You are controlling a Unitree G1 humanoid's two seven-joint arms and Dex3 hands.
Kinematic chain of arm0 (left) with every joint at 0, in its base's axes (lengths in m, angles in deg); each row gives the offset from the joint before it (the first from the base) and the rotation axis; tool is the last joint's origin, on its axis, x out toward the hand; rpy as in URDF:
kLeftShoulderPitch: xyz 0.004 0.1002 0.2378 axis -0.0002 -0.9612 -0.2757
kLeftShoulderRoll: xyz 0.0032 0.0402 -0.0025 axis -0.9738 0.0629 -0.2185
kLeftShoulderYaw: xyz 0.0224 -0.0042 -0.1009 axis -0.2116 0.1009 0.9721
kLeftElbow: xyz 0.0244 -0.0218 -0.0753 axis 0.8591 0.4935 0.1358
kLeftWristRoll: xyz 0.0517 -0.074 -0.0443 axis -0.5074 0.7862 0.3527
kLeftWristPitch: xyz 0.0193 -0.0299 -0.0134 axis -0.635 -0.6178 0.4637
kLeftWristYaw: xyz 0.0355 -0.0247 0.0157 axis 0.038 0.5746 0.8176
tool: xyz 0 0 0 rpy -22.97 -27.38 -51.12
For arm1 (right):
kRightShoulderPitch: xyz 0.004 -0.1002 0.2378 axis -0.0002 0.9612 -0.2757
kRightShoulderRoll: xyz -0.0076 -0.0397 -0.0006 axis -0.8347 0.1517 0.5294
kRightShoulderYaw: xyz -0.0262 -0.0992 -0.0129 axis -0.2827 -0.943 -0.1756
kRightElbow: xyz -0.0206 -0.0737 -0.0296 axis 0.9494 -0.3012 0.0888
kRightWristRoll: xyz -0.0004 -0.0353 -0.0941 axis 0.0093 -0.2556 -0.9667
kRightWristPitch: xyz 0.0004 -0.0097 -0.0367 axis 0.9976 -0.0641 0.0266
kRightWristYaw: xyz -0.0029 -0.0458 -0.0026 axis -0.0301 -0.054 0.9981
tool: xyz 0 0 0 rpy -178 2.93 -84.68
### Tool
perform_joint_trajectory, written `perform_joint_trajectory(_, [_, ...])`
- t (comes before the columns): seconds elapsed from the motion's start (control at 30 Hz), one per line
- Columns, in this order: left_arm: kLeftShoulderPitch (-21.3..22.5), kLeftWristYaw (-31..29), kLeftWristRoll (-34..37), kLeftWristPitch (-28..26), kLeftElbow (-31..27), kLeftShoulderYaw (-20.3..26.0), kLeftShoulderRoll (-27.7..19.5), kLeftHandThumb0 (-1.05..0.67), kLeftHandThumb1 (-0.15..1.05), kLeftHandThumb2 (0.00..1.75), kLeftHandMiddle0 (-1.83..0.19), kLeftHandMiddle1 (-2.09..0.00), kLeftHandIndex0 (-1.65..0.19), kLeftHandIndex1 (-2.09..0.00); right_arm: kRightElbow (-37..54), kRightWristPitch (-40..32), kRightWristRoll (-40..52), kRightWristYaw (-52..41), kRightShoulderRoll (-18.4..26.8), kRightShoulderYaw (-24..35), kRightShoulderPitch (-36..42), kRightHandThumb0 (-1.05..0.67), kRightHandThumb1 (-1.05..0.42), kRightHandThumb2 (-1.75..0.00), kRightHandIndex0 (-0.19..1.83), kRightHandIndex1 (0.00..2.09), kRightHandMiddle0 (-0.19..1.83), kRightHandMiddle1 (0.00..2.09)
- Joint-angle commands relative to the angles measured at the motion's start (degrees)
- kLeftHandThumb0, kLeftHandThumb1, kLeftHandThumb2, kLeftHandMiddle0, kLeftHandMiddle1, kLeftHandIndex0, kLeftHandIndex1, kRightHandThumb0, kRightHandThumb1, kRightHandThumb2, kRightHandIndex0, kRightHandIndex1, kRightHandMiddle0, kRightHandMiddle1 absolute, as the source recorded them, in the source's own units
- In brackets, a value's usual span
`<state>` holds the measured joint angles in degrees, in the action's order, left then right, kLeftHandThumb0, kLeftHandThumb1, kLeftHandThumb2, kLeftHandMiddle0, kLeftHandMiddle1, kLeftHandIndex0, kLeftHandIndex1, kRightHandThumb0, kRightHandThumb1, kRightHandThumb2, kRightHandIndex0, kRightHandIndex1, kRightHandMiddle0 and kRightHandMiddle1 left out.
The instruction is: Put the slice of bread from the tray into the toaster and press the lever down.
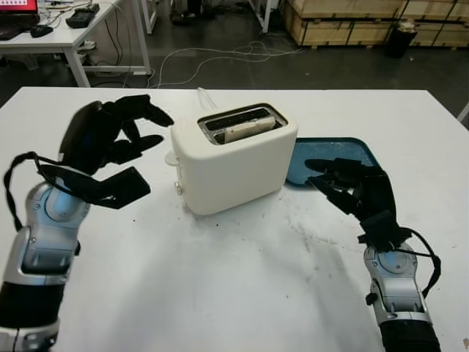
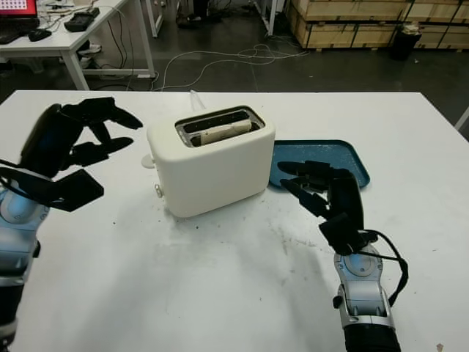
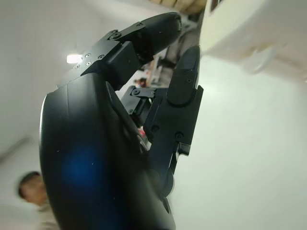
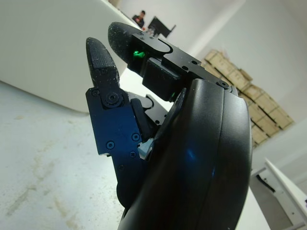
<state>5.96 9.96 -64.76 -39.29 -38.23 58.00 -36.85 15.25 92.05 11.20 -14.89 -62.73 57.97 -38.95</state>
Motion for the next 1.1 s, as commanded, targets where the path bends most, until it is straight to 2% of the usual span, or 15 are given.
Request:
perform_joint_trajectory(0.0, [2.0, 0.5, -2.4, 1.1, 2.1, -1.5, -1.2, -0.20, 0.81, 0.00, -0.75, -1.55, -1.09, -0.30, 0.5, -0.9, 0.2, -0.1, 0.5, 0.0, -0.6, -0.40, -0.84, 0.00, 1.02, 0.65, 1.15, 0.00])
perform_joint_trajectory(0.13, [4.4, 0.5, -4.1, 3.5, 6.5, -3.5, -2.3, -0.22, 0.78, 0.00, -0.79, -1.52, -1.17, -0.21, 0.9, -1.4, 0.3, -0.2, 0.5, 0.0, -0.5, -0.40, -0.84, 0.00, 1.02, 0.65, 1.14, 0.00])
perform_joint_trajectory(0.27, [6.2, -1.3, -5.3, 4.1, 9.1, -5.8, -3.2, -0.21, 0.80, 0.01, -0.87, -1.45, -1.19, -0.15, 0.9, -0.9, 0.3, -0.1, 0.5, 0.0, -0.5, -0.40, -0.84, 0.00, 1.02, 0.66, 1.15, 0.00])
perform_joint_trajectory(0.5, [7.6, -0.5, -4.2, 9.3, 13.3, -7.0, -3.2, -0.17, 0.78, 0.00, -0.87, -1.67, -1.24, -0.14, 0.9, -0.7, 0.4, -0.2, 0.5, 0.1, -0.4, -0.39, -0.84, 0.00, 1.00, 0.66, 1.14, 0.00])
perform_joint_trajectory(0.67, [7.8, 0.6, -4.9, 11.6, 15.1, -7.7, -3.3, -0.18, 0.78, 0.01, -0.86, -1.71, -1.25, -0.14, 0.6, -0.7, 0.3, -0.2, 0.6, 0.1, -0.5, -0.40, -0.84, 0.00, 1.01, 0.65, 1.14, 0.00])
perform_joint_trajectory(0.87, [6.9, 1.8, -6.3, 11.2, 13.8, -7.4, -4.0, -0.14, 0.80, 0.01, -0.82, -1.72, -1.25, -0.13, 0.5, -0.6, 0.2, 0.0, 0.6, 0.2, -0.5, -0.40, -0.84, 0.00, 1.01, 0.65, 1.14, 0.00])
perform_joint_trajectory(0.97, [5.4, 2.3, -5.6, 9.6, 10.5, -5.2, -4.3, -0.11, 0.82, 0.02, -0.79, -1.68, -1.21, -0.12, 0.6, -0.8, 0.1, 0.0, 0.6, 0.1, -0.4, -0.40, -0.84, 0.00, 1.02, 0.66, 1.14, 0.00])
perform_joint_trajectory(1.07, [3.8, 2.3, -4.8, 8.0, 6.9, -2.6, -4.6, -0.12, 0.84, 0.02, -0.76, -1.74, -1.20, -0.12, 0.7, -0.8, 0.1, -0.1, 0.7, 0.1, -0.4, -0.40, -0.84, 0.00, 1.01, 0.66, 1.14, 0.00])
